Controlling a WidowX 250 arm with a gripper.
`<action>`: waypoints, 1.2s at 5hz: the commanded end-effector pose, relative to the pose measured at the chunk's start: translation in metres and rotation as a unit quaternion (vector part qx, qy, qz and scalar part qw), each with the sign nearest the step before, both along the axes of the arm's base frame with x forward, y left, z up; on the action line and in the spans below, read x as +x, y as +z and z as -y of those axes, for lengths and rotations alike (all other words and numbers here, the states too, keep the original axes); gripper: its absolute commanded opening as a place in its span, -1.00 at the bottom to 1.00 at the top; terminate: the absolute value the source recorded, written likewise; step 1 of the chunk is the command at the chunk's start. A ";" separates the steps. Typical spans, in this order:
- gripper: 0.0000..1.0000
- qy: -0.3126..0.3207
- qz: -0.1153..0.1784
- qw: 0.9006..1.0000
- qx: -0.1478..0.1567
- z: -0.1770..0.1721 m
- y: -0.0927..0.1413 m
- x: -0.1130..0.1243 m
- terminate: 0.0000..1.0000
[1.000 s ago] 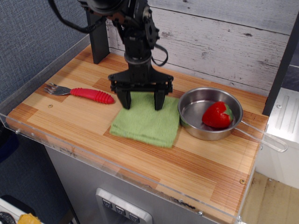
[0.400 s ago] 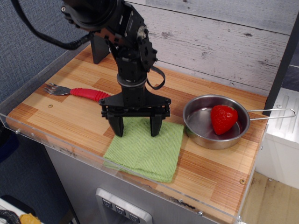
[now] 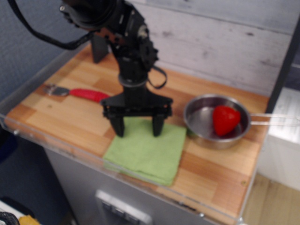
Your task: Move the green cloth on edge of the table.
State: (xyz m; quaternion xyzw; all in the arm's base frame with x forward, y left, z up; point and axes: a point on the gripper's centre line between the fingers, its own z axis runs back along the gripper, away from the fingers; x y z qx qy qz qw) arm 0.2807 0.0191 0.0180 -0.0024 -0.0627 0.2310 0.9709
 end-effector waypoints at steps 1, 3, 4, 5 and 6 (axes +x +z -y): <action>1.00 0.004 0.041 0.999 0.016 -0.002 0.031 0.014 -1.00; 1.00 0.051 0.057 0.997 0.003 0.000 0.068 0.008 -1.00; 1.00 0.082 0.083 0.993 0.008 0.004 0.088 0.002 -1.00; 1.00 0.096 0.092 0.991 0.016 0.007 0.102 -0.002 -1.00; 1.00 0.100 0.095 0.990 0.023 0.010 0.112 -0.002 -1.00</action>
